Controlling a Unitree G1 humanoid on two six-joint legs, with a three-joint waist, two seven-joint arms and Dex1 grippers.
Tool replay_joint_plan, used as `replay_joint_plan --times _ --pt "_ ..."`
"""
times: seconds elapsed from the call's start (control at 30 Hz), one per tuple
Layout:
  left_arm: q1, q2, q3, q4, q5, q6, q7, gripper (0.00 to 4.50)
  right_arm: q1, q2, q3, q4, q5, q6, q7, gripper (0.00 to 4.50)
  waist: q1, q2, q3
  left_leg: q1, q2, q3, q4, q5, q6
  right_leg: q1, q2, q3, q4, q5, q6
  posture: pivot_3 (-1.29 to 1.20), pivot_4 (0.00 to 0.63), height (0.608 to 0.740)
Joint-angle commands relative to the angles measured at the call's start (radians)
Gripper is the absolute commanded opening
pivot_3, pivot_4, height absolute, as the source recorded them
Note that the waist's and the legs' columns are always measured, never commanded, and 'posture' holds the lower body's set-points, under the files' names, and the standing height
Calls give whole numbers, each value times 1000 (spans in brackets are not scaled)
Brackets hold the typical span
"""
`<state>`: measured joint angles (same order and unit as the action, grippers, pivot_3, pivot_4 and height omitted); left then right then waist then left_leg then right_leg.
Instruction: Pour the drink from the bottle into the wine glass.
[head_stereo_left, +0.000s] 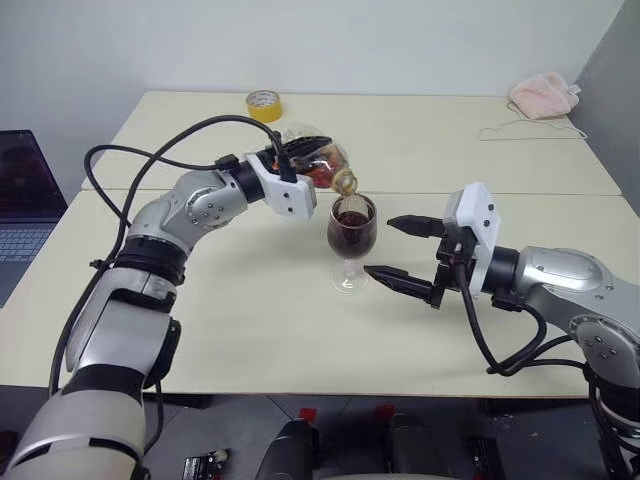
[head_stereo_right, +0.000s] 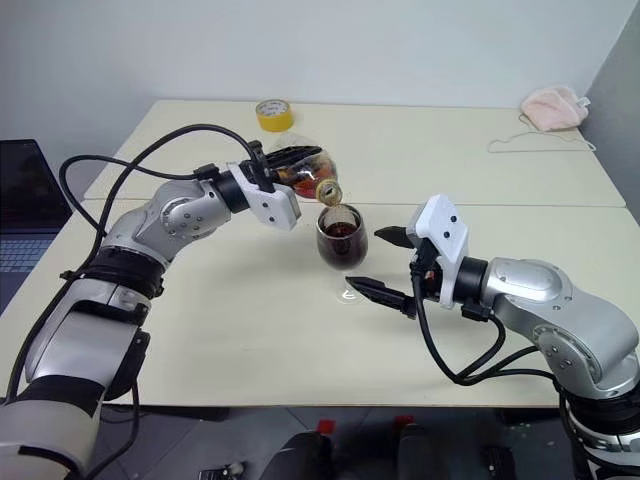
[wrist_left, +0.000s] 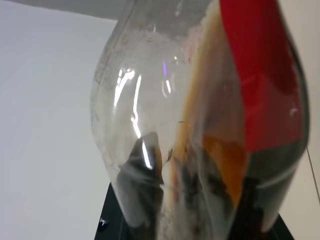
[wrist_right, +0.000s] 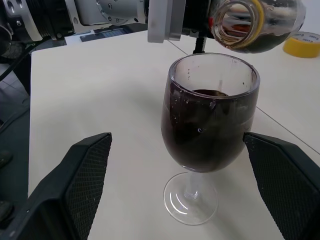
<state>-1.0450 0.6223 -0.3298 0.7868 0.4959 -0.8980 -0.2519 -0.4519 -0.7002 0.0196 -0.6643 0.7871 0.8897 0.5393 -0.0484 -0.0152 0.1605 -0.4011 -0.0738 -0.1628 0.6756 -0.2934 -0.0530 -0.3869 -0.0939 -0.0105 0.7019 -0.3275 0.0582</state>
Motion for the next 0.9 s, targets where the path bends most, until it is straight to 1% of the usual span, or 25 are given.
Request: replay_joint_plan --times 0.03,0.27,0.33,0.4,0.43,0.57,0.77,0.9 --pt "20 -10 48 -86 -77 37 -30 898 -10 5 -14 -29 -8 -19 -2 4500 0 0 0 0 0 0 0 0 0 0 0 0 0 0 0 0 150 740" --pt "79 -48 105 -152 -196 172 -98 846 -8 17 -12 -34 -41 -55 8 4500 -3 0 0 0 0 0 0 0 0 0 0 0 1 0 0 0 150 740" --pt "107 -79 147 -178 -277 266 -120 846 -4 19 -11 -41 -55 -81 17 4500 -3 0 0 0 0 0 0 0 0 0 0 0 1 0 0 0 150 740" --pt "129 -96 178 -207 -315 333 -127 846 1 19 -12 -48 -62 -100 28 4500 -4 0 0 0 0 0 1 0 0 0 0 0 1 0 0 0 150 740" --pt "144 -114 205 -225 -355 396 -131 846 2 21 -15 -52 -62 -111 35 4500 -4 0 0 0 0 0 1 0 0 0 0 0 1 0 0 0 150 740" --pt "210 -167 302 -274 -467 614 -114 846 -18 29 -41 -61 -31 -120 43 4500 -8 0 0 0 0 0 1 0 0 0 0 0 2 0 0 0 150 740" --pt "320 -222 384 -337 -530 771 -65 846 -47 25 -58 -76 18 -106 56 4500 -8 0 0 0 0 -1 1 0 0 0 0 0 2 0 0 0 150 740" --pt "358 -264 457 -310 -588 827 -16 846 -75 23 -62 -63 48 -87 54 4500 -6 -1 -1 0 0 -1 1 0 0 0 0 0 2 0 0 0 150 740"
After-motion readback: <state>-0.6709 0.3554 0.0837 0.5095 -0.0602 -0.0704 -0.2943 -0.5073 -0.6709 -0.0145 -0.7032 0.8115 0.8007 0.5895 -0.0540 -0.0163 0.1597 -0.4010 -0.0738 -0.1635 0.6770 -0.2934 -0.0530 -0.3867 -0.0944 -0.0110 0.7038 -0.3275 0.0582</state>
